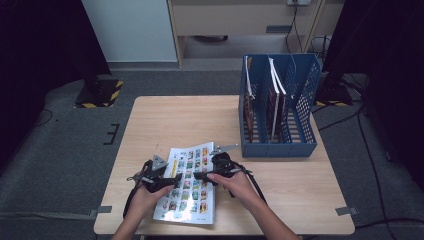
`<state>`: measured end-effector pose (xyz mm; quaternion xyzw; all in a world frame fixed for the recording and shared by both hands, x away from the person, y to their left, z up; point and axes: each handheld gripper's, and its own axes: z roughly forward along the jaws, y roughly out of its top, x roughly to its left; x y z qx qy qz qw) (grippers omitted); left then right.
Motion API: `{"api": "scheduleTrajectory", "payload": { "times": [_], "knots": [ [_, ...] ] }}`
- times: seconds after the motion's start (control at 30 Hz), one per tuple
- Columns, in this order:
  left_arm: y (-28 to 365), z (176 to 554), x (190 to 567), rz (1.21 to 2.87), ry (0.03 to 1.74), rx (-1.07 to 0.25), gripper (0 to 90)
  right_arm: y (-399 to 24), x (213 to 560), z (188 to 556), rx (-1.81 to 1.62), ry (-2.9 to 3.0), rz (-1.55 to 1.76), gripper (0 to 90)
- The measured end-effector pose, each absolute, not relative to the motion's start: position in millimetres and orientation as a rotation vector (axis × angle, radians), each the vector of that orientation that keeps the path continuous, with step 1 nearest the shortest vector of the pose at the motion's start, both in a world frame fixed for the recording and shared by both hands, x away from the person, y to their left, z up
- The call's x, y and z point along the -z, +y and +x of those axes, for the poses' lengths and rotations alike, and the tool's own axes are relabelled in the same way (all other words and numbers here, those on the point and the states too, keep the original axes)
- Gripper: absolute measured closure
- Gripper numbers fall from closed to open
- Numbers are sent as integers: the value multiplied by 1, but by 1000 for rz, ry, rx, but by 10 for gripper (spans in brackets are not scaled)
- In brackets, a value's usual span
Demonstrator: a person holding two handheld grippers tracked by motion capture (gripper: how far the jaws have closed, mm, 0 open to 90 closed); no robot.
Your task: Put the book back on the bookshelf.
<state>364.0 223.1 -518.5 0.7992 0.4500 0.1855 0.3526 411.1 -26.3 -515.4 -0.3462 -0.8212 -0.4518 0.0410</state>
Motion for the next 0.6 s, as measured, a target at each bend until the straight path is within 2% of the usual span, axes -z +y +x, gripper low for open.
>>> {"api": "scheduleTrajectory", "payload": {
  "times": [0.1,0.37,0.43,0.47,0.6],
  "knots": [
    [223,364,519,2066,1166,-478,248,-20,511,413,1350,-2515,-1074,262],
    [223,364,518,2072,1161,-485,243,-11,512,416,1337,-2498,-1130,256],
    [223,364,518,2071,1159,-487,236,-11,511,417,1324,-2498,-1144,312],
    [223,364,518,2072,1158,-488,236,-11,511,417,1324,-2498,-1144,312],
    [223,364,518,2081,1161,-494,221,-12,509,420,1323,-2487,-1184,429]
  ]
}}
